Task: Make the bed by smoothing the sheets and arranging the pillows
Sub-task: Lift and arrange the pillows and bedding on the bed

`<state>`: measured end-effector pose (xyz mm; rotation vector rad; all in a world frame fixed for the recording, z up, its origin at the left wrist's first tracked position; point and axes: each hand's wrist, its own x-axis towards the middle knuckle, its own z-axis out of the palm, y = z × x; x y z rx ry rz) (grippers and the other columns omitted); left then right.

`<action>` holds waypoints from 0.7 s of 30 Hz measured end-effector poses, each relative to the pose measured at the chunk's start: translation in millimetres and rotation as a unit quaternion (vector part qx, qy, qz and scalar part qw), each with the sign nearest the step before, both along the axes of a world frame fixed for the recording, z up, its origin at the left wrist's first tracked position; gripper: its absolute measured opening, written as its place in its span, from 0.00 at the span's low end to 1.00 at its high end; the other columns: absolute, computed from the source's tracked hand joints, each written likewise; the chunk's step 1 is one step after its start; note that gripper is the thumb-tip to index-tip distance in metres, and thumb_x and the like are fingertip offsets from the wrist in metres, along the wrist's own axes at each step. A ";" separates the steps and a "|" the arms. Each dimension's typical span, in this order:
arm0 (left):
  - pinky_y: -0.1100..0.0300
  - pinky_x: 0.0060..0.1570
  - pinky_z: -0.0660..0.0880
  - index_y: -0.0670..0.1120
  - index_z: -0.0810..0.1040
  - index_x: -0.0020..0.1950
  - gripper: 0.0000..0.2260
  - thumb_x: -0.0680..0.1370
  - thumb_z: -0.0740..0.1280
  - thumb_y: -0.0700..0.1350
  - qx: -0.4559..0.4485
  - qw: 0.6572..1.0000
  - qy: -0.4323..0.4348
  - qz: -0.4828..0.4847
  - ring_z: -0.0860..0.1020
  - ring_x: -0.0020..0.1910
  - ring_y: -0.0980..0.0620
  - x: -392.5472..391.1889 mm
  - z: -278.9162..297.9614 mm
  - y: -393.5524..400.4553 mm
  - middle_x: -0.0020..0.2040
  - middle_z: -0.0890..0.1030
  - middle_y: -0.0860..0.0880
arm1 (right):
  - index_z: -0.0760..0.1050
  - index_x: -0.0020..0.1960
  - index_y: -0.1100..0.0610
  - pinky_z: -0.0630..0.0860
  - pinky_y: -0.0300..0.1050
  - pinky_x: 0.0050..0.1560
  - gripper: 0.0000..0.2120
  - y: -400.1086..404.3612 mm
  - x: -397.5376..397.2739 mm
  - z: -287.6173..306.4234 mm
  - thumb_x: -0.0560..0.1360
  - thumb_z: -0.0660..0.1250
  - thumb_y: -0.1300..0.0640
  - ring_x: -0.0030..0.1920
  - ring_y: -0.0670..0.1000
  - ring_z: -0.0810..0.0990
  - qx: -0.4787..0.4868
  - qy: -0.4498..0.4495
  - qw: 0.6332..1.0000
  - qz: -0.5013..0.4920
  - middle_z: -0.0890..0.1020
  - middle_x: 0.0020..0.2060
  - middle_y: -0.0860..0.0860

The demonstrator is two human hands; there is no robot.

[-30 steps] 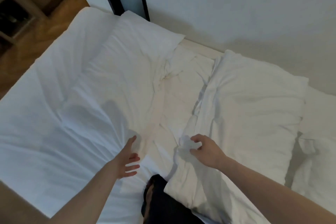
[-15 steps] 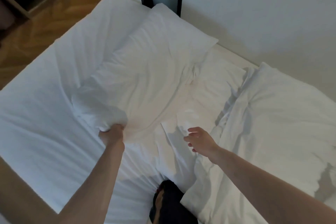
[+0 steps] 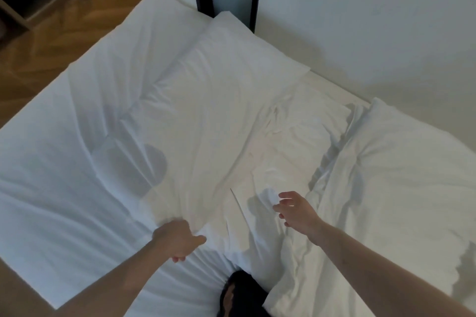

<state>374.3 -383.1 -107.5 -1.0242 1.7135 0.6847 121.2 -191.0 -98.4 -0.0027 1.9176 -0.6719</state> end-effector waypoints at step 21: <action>0.58 0.38 0.74 0.54 0.72 0.47 0.13 0.71 0.67 0.37 -0.185 0.814 0.547 -0.060 0.74 0.38 0.54 -203.3 -74.3 -47.9 0.42 0.75 0.56 | 0.65 0.75 0.55 0.82 0.52 0.55 0.62 -197.2 -165.2 -76.1 0.50 0.80 0.27 0.61 0.57 0.80 -0.121 -0.039 0.953 -0.275 0.78 0.67 0.53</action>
